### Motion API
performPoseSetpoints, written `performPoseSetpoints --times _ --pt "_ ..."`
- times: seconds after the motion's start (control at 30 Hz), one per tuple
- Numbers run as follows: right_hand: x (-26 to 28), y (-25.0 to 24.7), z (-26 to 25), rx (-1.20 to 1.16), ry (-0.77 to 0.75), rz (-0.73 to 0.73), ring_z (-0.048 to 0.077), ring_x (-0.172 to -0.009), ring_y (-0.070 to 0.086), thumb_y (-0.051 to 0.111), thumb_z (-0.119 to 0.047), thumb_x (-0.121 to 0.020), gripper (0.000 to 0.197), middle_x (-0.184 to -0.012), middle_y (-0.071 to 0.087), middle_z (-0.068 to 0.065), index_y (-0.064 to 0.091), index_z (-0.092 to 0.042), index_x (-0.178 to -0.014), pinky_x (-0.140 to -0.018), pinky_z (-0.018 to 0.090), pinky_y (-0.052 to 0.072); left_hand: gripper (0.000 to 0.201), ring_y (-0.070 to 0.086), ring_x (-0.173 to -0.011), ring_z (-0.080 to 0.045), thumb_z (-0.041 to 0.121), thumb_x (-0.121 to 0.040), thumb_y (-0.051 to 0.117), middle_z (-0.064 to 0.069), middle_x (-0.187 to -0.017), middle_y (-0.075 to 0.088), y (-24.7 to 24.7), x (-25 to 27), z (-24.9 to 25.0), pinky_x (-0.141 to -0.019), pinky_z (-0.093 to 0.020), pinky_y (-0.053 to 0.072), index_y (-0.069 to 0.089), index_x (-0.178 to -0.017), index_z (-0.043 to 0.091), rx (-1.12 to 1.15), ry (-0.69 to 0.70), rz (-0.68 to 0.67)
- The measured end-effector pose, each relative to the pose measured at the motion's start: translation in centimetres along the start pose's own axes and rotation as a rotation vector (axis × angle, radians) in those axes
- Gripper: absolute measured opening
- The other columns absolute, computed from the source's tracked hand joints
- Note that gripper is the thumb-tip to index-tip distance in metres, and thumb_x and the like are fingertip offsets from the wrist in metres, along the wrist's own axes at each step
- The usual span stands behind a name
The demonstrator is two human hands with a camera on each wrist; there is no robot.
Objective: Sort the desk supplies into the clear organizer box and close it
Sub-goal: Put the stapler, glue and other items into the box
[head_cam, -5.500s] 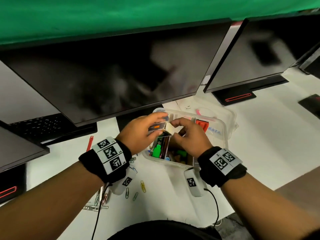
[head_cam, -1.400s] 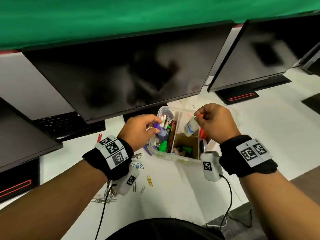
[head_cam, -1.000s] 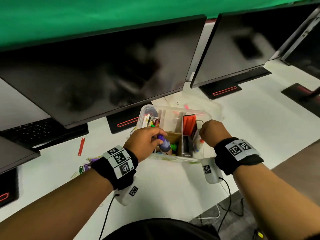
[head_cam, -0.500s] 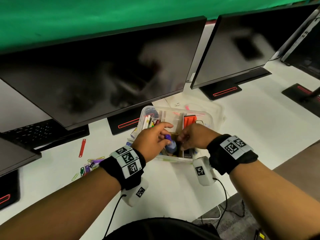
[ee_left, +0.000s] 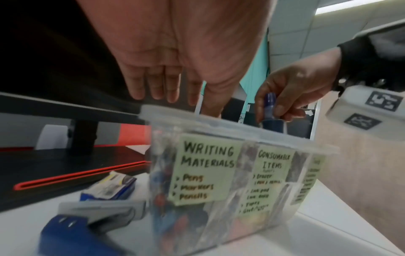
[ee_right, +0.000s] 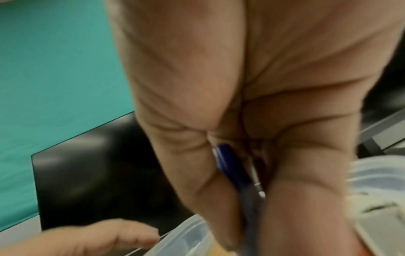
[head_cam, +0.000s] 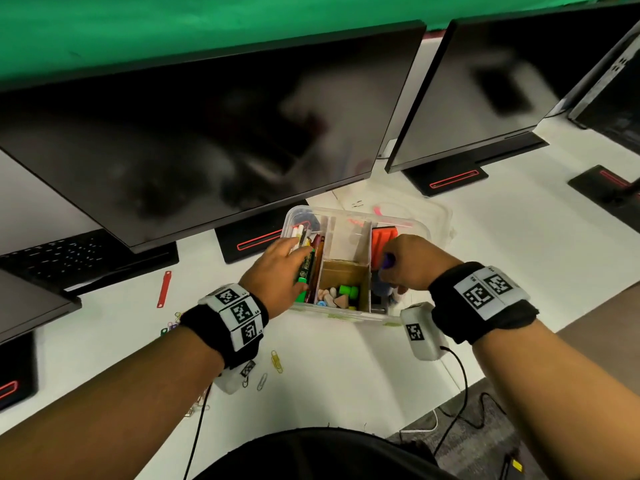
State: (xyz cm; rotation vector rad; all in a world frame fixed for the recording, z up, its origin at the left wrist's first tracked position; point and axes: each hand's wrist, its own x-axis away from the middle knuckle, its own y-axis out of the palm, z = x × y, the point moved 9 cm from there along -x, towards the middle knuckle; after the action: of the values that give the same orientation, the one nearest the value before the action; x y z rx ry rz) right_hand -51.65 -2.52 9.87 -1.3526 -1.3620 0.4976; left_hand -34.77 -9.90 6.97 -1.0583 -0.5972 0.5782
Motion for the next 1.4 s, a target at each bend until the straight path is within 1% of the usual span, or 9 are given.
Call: performPoseSetpoints --times 0.07,0.13,0.27,0.47,0.67,0.9,1.1,1.27,1.4 --pt "-0.3 0.5 0.8 0.130 0.069 -0.088 0.020 -0.059 0.060 0.063 -0.008 -0.070 0.012 -0.060 0.065 0.006 0.071 0.001 -0.074 -0.058 0.025 0.048 0.072 0.000 -0.148 -0.020 0.030 -0.093 0.053 -0.002 -0.160 0.003 1.3 0.1 -1.1 -0.119 -0.035 0.013 0.010 -0.150 0.021 -0.031 -0.051 -0.074" --pt "-0.6 1.5 1.2 0.270 0.117 -0.169 0.018 -0.069 0.057 0.069 -0.016 -0.073 0.020 -0.079 0.072 0.009 0.073 0.000 -0.085 -0.058 0.024 0.043 0.067 -0.009 -0.148 -0.020 0.030 -0.098 0.040 -0.004 -0.160 -0.007 2.5 0.2 -1.5 -0.120 -0.034 0.007 0.001 -0.151 0.018 -0.077 -0.056 -0.120" --pt "-1.3 3.8 2.2 0.441 0.176 -0.267 0.023 -0.094 0.064 0.073 -0.021 -0.077 0.038 -0.100 0.068 0.011 0.067 -0.001 -0.109 -0.072 0.026 0.044 0.056 -0.012 -0.147 -0.023 0.031 -0.102 0.023 -0.009 -0.160 -0.008 3.1 0.3 -1.8 -0.118 -0.031 -0.002 0.001 -0.151 0.014 -0.172 0.002 -0.105" --pt "-1.4 4.3 2.5 0.425 0.205 -0.263 0.027 -0.123 0.054 0.052 -0.011 -0.093 0.034 -0.131 0.058 0.015 0.056 -0.001 -0.125 -0.101 0.031 0.042 0.054 -0.013 -0.147 -0.023 0.032 -0.102 0.022 -0.008 -0.160 -0.006 3.2 0.3 -1.8 -0.117 -0.031 -0.002 0.005 -0.151 0.014 -0.180 0.030 -0.102" --pt "-1.3 4.2 2.1 0.501 0.187 -0.278 0.026 -0.117 0.058 0.057 -0.016 -0.090 0.032 -0.116 0.063 0.009 0.060 -0.005 -0.120 -0.096 0.031 0.046 0.054 -0.014 -0.147 -0.021 0.032 -0.102 0.024 -0.005 -0.160 -0.007 3.0 0.4 -1.9 -0.119 -0.032 0.002 0.006 -0.151 0.018 -0.137 0.025 -0.101" --pt "-0.6 0.6 -8.4 0.333 -0.032 -0.001 0.028 -0.103 0.061 0.048 -0.020 -0.090 0.028 -0.113 0.064 0.012 0.060 -0.006 -0.111 -0.073 0.029 0.042 0.042 0.027 -0.142 -0.018 0.024 -0.098 0.043 0.004 -0.155 0.025 0.3 1.5 -5.1 -0.114 -0.031 0.027 0.040 -0.140 0.026 0.150 -0.028 0.059" --pt "-0.2 8.7 -18.0 0.250 -0.294 -0.137 0.030 -0.106 0.060 0.045 -0.013 -0.093 0.025 -0.114 0.063 0.016 0.061 -0.001 -0.109 -0.083 0.030 0.046 0.033 0.044 -0.130 -0.016 0.021 -0.096 0.045 0.002 -0.138 0.052 1.0 4.9 -13.0 -0.110 -0.028 0.032 0.053 -0.128 0.024 0.100 -0.216 0.023" --pt "-2.7 17.1 -20.6 0.223 -0.255 -0.260 0.036 -0.120 0.047 0.039 -0.006 -0.095 0.030 -0.130 0.047 0.024 0.052 0.004 -0.121 -0.085 0.029 0.042 0.034 0.047 -0.125 -0.018 0.020 -0.092 0.050 -0.001 -0.133 0.054 2.8 8.1 -18.2 -0.108 -0.028 0.035 0.057 -0.125 0.018 0.064 -0.355 -0.112" --pt "-6.4 20.0 -19.4 0.250 0.029 -0.207 0.040 -0.144 0.009 0.034 -0.017 -0.098 0.053 -0.157 0.003 0.019 0.018 -0.007 -0.148 -0.116 0.048 0.022 0.035 0.048 -0.124 -0.023 0.019 -0.091 0.049 -0.005 -0.129 0.055 3.9 10.4 -20.5 -0.105 -0.031 0.038 0.056 -0.125 0.016 0.068 -0.403 -0.173"
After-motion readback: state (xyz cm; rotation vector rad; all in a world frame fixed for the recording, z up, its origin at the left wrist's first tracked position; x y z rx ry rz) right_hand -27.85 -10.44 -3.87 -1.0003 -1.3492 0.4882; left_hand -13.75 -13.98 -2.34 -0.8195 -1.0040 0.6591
